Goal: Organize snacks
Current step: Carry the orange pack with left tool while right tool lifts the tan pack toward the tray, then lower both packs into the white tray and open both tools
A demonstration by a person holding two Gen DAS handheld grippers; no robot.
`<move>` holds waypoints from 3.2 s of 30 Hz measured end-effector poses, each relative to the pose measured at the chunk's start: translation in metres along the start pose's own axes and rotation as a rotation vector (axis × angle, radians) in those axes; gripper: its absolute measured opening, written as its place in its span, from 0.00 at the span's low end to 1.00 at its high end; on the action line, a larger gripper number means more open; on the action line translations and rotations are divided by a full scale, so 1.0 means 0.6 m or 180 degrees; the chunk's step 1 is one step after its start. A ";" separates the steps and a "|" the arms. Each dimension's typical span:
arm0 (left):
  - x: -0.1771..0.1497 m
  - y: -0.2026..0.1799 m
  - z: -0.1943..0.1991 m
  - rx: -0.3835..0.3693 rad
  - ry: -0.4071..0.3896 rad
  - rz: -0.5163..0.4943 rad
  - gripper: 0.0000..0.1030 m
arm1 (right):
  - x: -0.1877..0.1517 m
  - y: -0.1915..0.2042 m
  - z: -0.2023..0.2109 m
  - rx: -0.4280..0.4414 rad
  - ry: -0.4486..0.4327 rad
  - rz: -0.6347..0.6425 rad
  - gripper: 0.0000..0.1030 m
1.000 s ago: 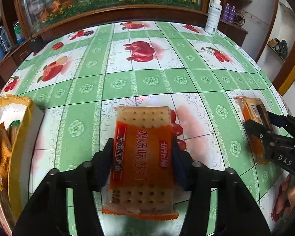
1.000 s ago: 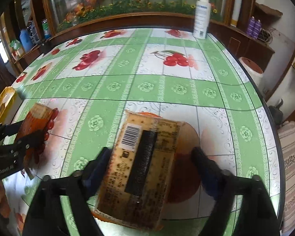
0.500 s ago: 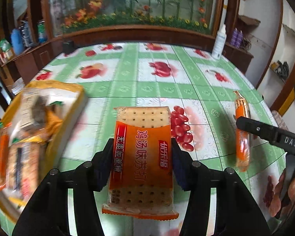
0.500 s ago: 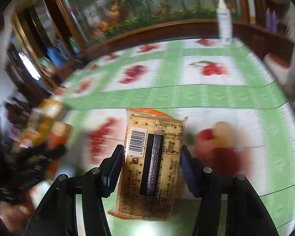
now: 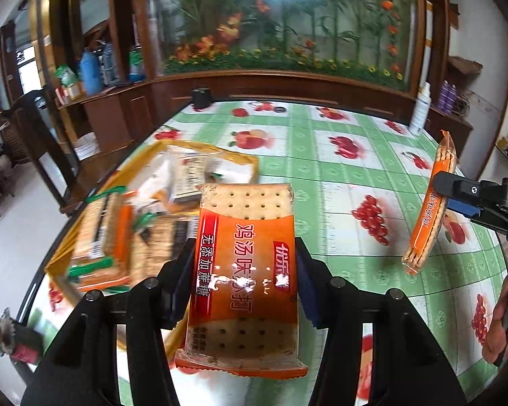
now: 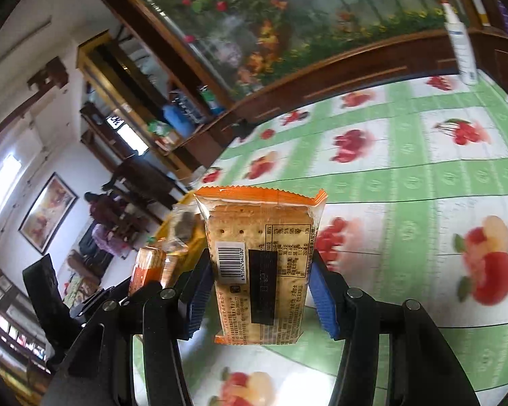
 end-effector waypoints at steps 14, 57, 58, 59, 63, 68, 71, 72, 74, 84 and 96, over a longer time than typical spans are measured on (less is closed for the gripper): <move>0.014 0.086 0.020 0.0178 -0.0142 0.0218 0.51 | 0.017 0.112 -0.057 0.0332 0.0075 0.0238 0.53; 0.063 0.179 -0.035 0.0216 -0.0051 0.0526 0.51 | 0.151 0.283 -0.336 0.0725 0.0245 0.0532 0.53; 0.063 0.177 -0.036 0.0220 -0.0045 0.0516 0.51 | 0.153 0.283 -0.340 0.0724 0.0253 0.0527 0.53; 0.062 0.174 -0.039 0.0215 -0.0033 0.0514 0.51 | 0.154 0.282 -0.348 0.0717 0.0264 0.0526 0.53; 0.063 0.170 -0.053 0.0224 0.0006 0.0502 0.51 | 0.158 0.274 -0.370 0.0727 0.0276 0.0461 0.53; 0.066 0.171 -0.071 0.0228 0.0052 0.0504 0.51 | 0.161 0.260 -0.401 0.0748 0.0353 0.0341 0.53; 0.071 0.173 -0.077 0.0236 0.0073 0.0515 0.51 | 0.156 0.255 -0.422 0.0722 0.0434 0.0329 0.53; 0.073 0.175 -0.079 0.0241 0.0078 0.0522 0.51 | 0.153 0.254 -0.429 0.0703 0.0479 0.0335 0.54; 0.076 0.176 -0.084 0.0247 0.0100 0.0532 0.51 | 0.147 0.251 -0.448 0.0663 0.0577 0.0355 0.54; 0.074 0.168 -0.099 0.0275 0.0179 0.0467 0.51 | 0.142 0.236 -0.459 0.0640 0.0629 0.0291 0.56; 0.087 0.154 -0.118 0.0426 0.0213 0.0357 0.73 | 0.138 0.209 -0.305 0.0687 0.0135 0.0184 0.72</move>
Point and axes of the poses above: each gripper's, at about its wrist camera, not at the fingertips, and z roughly against the way its jaws point, y to its left, x to its top, the point moved 8 cm from there along -z, roughly the way its jaws point, and after that the axes turned 15 degrees about z, right-handed, at the moved point
